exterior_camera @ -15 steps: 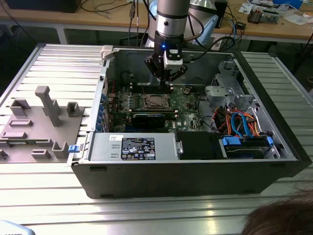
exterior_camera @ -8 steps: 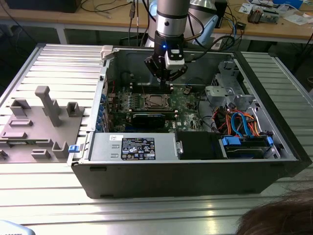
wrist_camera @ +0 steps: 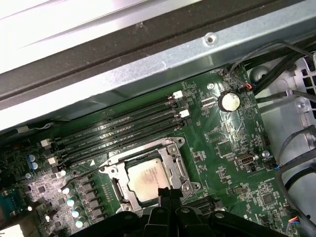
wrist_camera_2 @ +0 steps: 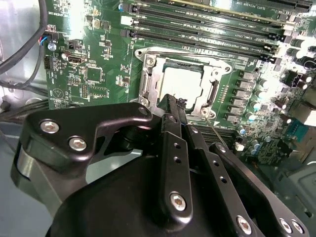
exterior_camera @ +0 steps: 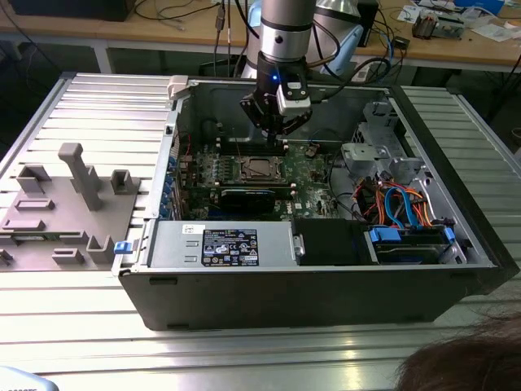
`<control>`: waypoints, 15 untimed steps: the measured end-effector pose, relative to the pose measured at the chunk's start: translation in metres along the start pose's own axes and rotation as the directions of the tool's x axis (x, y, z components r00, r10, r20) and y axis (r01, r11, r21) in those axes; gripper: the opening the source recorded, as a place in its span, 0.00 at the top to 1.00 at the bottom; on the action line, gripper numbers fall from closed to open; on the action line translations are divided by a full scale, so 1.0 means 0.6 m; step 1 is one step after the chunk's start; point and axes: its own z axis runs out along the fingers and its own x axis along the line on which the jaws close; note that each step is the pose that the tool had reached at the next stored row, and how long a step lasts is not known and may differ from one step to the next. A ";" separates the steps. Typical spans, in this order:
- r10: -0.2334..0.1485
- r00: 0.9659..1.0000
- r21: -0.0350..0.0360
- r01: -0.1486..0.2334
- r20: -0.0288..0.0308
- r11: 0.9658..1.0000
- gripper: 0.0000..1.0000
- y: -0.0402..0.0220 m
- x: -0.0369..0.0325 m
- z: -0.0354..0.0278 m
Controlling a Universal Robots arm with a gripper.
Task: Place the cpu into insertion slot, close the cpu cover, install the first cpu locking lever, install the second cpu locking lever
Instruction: 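Install the first cpu locking lever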
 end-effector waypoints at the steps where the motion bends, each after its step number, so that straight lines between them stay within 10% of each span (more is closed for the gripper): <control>1: -0.005 1.000 0.000 0.005 0.000 1.000 0.89 0.000 0.000 0.000; 15: -0.096 0.995 -0.002 0.096 0.005 0.995 0.89 0.000 0.000 0.000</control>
